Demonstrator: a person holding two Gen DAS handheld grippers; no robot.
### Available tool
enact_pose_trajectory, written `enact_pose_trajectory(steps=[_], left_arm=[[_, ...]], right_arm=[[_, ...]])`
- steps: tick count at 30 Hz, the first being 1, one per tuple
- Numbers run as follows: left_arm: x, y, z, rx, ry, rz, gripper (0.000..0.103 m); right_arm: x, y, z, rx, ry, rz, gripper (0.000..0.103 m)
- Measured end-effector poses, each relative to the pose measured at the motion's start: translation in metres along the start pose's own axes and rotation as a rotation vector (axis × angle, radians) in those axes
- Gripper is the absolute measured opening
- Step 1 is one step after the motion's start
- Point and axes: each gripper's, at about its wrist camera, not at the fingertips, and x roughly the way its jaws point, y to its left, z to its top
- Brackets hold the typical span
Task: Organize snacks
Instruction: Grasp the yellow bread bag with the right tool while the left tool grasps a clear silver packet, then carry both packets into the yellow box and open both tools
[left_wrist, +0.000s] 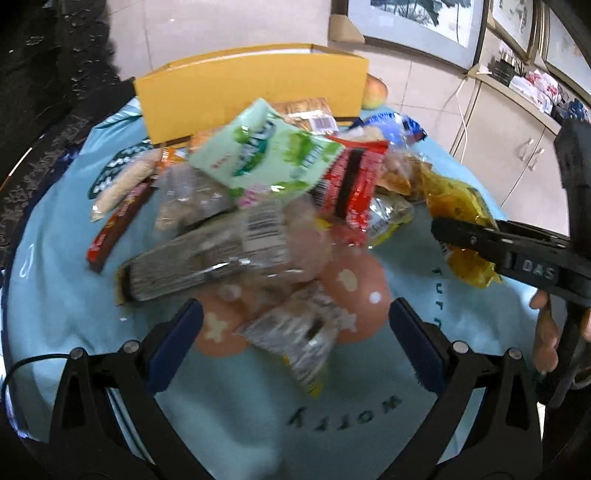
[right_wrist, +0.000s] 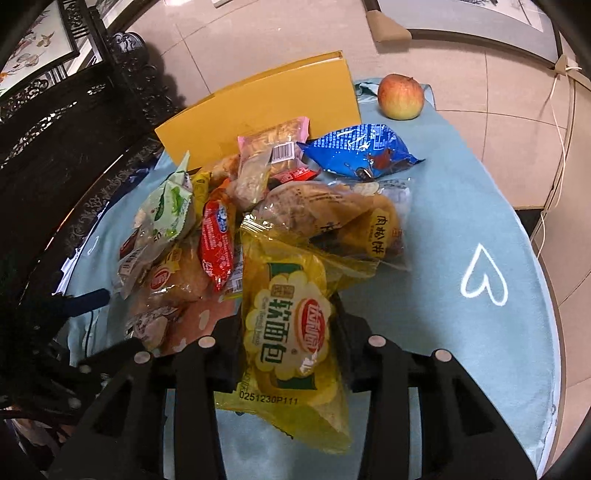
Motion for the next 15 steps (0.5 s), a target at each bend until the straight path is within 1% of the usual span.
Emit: enact_pose_trajectory(steps=[2, 6, 7, 8, 9, 10, 11, 13, 15], left_arm=[[0.007, -0.004, 0.0, 0.001, 0.017, 0.003, 0.101], [0.017, 0.005, -0.001, -0.05, 0.033, -0.005, 0.101], [0.019, 0.009, -0.001, -0.066, 0.031, -0.001, 0.093], [0.021, 0.013, -0.002, -0.083, 0.033, -0.005, 0.072], [0.023, 0.015, -0.002, -0.094, 0.046, -0.019, 0.061], [0.026, 0.019, -0.001, -0.111, 0.057, -0.039, 0.056], [0.025, 0.019, -0.002, -0.112, 0.05, -0.042, 0.045], [0.019, 0.014, -0.002, -0.076, 0.034, -0.025, 0.038], [0.015, 0.012, -0.004, -0.066, 0.027, -0.019, 0.037]], right_arm=[[-0.003, -0.002, 0.0, 0.003, -0.006, -0.003, 0.041], [-0.006, -0.003, 0.0, 0.002, -0.014, -0.002, 0.041], [-0.006, -0.001, 0.0, -0.002, -0.014, 0.0, 0.041], [-0.005, 0.0, -0.001, -0.006, -0.012, 0.002, 0.041], [-0.005, 0.002, -0.001, -0.012, -0.009, 0.004, 0.041], [-0.004, 0.004, -0.001, -0.02, -0.003, 0.006, 0.041], [-0.003, 0.007, -0.002, -0.028, 0.002, 0.006, 0.041], [-0.003, 0.01, -0.002, -0.035, 0.005, 0.0, 0.041], [-0.006, 0.012, -0.002, -0.037, -0.003, -0.002, 0.041]])
